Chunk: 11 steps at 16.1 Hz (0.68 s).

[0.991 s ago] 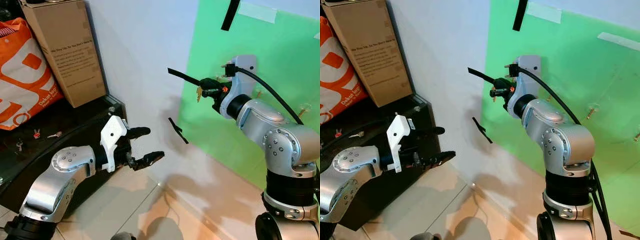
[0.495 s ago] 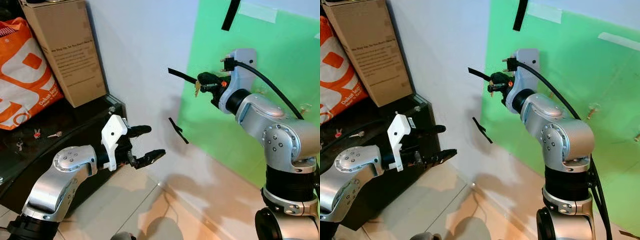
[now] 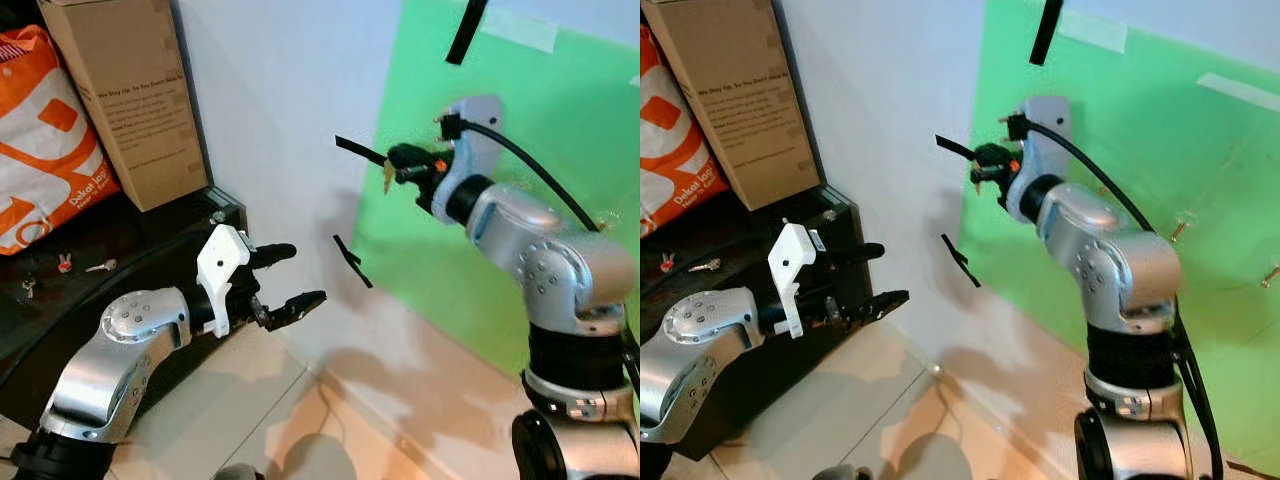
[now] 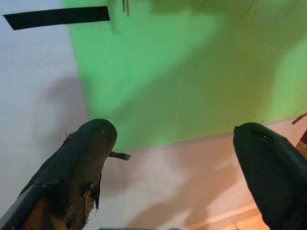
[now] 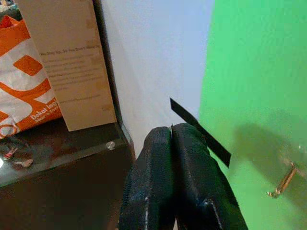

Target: Hang keys on a hook

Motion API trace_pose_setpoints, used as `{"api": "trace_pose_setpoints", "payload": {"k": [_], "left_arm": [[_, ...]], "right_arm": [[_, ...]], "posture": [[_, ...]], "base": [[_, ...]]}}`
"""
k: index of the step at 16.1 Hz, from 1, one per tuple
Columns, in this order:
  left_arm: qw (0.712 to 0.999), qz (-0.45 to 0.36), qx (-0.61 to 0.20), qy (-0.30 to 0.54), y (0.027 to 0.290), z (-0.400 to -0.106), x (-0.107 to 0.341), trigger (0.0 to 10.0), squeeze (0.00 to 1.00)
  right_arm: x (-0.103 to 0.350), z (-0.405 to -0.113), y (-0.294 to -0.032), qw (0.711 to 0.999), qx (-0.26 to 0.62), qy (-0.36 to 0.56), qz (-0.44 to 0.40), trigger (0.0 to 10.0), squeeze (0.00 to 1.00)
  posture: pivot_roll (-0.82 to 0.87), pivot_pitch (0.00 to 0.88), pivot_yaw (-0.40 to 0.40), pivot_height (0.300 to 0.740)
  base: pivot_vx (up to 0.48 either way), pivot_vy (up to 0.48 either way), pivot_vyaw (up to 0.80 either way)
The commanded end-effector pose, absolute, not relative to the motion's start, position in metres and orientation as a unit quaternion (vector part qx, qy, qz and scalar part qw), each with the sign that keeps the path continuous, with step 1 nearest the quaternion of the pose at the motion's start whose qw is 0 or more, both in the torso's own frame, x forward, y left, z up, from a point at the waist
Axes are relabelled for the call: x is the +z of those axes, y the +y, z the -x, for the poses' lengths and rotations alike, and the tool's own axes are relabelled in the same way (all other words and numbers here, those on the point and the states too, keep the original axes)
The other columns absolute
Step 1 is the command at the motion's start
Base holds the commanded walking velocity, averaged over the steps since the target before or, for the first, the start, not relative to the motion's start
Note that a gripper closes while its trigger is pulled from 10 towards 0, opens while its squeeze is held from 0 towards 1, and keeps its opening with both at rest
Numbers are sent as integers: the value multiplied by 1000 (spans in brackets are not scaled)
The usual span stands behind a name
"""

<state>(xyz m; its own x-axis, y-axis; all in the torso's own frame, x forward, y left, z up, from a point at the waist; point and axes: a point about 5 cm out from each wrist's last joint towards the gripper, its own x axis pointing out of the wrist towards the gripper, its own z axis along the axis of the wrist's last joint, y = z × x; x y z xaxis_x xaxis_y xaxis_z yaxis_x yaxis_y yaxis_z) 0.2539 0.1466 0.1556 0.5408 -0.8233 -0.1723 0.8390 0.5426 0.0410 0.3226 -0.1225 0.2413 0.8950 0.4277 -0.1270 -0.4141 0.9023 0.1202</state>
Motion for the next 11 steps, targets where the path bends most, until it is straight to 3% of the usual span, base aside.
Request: {"api": "trace_pose_setpoints", "payload": {"k": [1,8,11], "left_arm": [[877,-62,-473,60,146,-252,159,10000,0],[874,-60,-478,59,142,-254,159,10000,0],[873,-60,-481,59,141,-255,159,10000,0]], "right_arm": [[242,-326,-128,976,198,77,-34,10000,0],[233,-329,-161,989,110,94,0,10000,0],[228,-329,-164,989,99,106,25,10000,0]], "posture": [[34,0,-76,740],[15,0,-57,740],[12,0,-54,740]], "base": [[0,0,0],[0,0,0],[0,0,0]]}}
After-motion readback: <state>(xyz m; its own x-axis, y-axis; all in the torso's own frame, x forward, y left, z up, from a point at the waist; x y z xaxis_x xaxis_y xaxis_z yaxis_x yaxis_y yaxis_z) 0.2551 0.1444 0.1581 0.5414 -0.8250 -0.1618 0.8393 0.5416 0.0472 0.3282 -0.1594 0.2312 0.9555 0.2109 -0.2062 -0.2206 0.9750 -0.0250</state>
